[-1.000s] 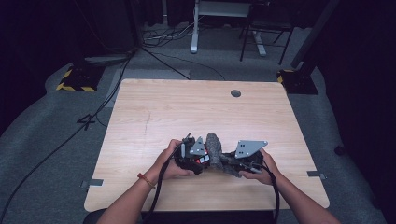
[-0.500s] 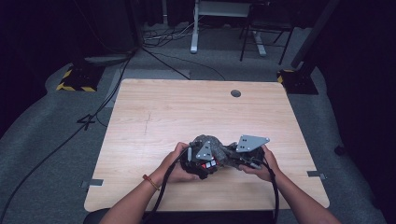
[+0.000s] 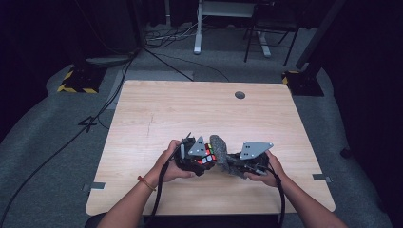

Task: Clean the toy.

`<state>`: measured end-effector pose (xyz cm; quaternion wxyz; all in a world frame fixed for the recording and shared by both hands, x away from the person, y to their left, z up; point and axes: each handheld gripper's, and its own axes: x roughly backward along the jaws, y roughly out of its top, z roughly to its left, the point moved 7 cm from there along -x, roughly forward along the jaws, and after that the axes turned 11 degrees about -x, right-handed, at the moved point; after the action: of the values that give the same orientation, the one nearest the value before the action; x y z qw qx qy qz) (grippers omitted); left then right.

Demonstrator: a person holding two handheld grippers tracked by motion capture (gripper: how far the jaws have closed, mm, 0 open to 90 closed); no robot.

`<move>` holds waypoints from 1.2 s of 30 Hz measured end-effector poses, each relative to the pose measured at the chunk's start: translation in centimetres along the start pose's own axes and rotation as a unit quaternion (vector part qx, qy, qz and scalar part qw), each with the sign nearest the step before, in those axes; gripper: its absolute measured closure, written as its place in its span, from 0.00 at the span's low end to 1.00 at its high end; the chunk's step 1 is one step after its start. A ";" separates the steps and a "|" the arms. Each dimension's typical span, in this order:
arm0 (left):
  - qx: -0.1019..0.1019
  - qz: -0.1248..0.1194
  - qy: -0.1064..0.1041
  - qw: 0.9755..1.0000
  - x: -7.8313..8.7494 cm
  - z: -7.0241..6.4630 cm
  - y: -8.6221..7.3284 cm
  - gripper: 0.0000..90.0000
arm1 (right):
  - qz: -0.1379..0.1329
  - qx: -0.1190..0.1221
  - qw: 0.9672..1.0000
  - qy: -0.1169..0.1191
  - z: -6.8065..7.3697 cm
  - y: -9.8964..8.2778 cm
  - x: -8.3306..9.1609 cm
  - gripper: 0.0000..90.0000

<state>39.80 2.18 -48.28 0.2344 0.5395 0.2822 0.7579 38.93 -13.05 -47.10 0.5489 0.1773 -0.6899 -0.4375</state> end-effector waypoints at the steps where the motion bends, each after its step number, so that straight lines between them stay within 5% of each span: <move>1: 0.003 0.002 0.000 1.000 -0.2 0.0 -0.1 0.37 | -0.004 0.001 1.000 0.002 0.1 0.1 0.1 0.88; 8: -0.016 0.020 -0.024 0.999 -2.0 -1.5 0.2 0.37 | -0.028 0.026 0.999 -0.002 1.4 1.3 0.5 0.88; 20: -0.018 -0.018 -0.012 1.000 -0.5 -1.5 1.5 0.37 | -0.001 -0.033 0.999 -0.039 -2.1 -0.5 0.1 0.88; 26: -0.018 -0.031 -0.010 0.999 -0.3 -1.4 1.7 0.37 | 0.006 -0.045 0.999 -0.013 -1.8 -1.0 -0.6 0.88; 33: -0.022 -0.031 -0.017 0.999 -0.6 -1.5 1.6 0.37 | -0.032 -0.084 0.995 0.047 -1.4 -0.6 -0.2 0.88; 36: -0.024 -0.031 -0.022 0.999 -0.8 -1.6 1.5 0.37 | -0.044 -0.080 0.994 0.053 -1.2 -0.3 0.1 0.88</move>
<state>38.40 0.28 -48.22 0.2767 0.5409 0.2751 0.7451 39.89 -13.74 -47.27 0.5774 0.1856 -0.6143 -0.5047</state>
